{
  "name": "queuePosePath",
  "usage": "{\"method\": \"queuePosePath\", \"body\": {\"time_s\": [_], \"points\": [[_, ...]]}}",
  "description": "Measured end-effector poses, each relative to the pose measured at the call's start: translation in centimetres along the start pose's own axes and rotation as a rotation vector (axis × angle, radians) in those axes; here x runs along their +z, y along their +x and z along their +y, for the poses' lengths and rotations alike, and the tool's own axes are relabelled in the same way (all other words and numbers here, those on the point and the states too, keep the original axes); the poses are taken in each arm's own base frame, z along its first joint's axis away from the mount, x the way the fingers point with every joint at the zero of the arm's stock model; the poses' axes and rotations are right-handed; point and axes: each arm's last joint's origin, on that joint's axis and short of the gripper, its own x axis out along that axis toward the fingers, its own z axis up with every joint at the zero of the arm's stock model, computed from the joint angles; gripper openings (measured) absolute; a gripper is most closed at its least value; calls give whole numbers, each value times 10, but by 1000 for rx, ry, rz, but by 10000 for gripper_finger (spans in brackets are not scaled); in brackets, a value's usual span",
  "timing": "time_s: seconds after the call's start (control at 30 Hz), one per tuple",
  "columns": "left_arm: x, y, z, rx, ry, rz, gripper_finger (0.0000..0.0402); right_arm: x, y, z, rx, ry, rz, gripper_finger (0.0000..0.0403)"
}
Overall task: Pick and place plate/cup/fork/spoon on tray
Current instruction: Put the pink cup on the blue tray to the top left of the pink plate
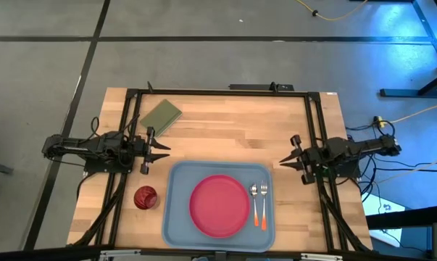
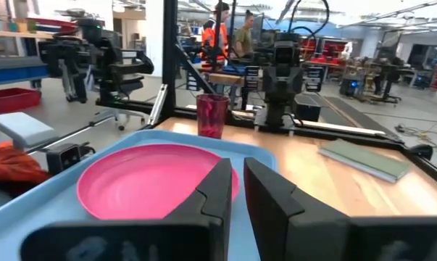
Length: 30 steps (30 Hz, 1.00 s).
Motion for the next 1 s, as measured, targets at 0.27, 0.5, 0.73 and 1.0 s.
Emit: {"method": "queuePosePath", "body": {"time_s": [0.27, 0.5, 0.73, 1.0], "points": [[0, 0, 0, 0, 0, 0, 100, -1, 0, -1, -5, 24, 11, 45], [0, 0, 0, 0, 0, 0, 100, -2, 0, -1, -6, 54, 15, 46], [0, 0, 0, 0, 0, 0, 100, -1, 0, -1, -6, 55, 15, 45], [0, 0, 0, 0, 0, 0, 100, -1, 0, -1, -6, 53, 15, 45]]}}
